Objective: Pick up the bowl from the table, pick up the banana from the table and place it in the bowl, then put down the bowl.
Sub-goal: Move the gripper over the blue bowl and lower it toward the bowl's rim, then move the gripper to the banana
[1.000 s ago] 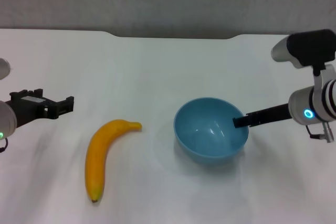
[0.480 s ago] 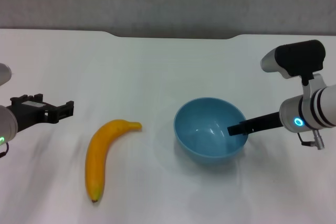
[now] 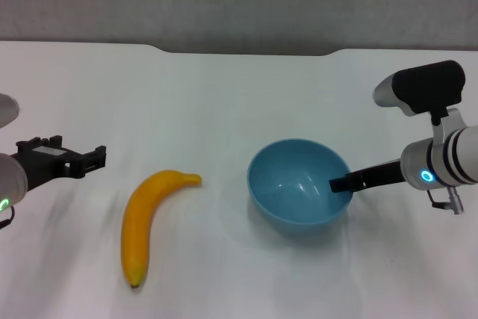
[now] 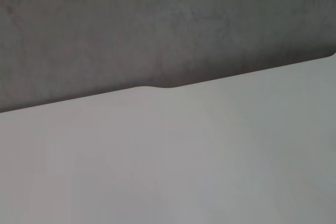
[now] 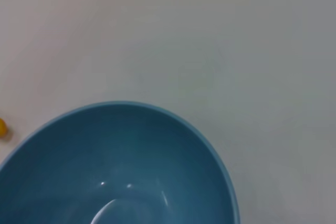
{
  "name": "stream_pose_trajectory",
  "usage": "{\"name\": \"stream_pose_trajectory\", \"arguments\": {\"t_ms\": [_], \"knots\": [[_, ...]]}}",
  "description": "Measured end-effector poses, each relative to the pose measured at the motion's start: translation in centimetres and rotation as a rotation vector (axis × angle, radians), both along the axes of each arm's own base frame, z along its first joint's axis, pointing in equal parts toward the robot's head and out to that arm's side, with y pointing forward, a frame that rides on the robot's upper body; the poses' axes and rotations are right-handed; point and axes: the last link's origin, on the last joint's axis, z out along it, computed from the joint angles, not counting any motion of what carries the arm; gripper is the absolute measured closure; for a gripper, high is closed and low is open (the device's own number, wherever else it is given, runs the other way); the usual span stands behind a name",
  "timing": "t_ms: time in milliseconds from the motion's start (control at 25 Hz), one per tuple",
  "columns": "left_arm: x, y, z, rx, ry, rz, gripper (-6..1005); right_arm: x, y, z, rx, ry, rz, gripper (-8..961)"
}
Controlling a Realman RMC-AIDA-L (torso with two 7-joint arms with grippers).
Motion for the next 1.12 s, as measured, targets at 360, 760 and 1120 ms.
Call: {"name": "stream_pose_trajectory", "arguments": {"t_ms": [360,760,1120], "knots": [[0.0,0.1,0.1,0.010,-0.009,0.007,167,-0.3,-0.2,-0.7,-0.040,-0.054,0.056,424],[-0.5,-0.1,0.3,0.022,-0.017,0.026,167,-0.3,-0.5,-1.3,-0.035,-0.091,0.145,725],[-0.8,-0.1,-0.1,0.015,-0.013,0.031,167,-0.4,-0.6,-1.1,-0.016,-0.060,0.131,875]]}}
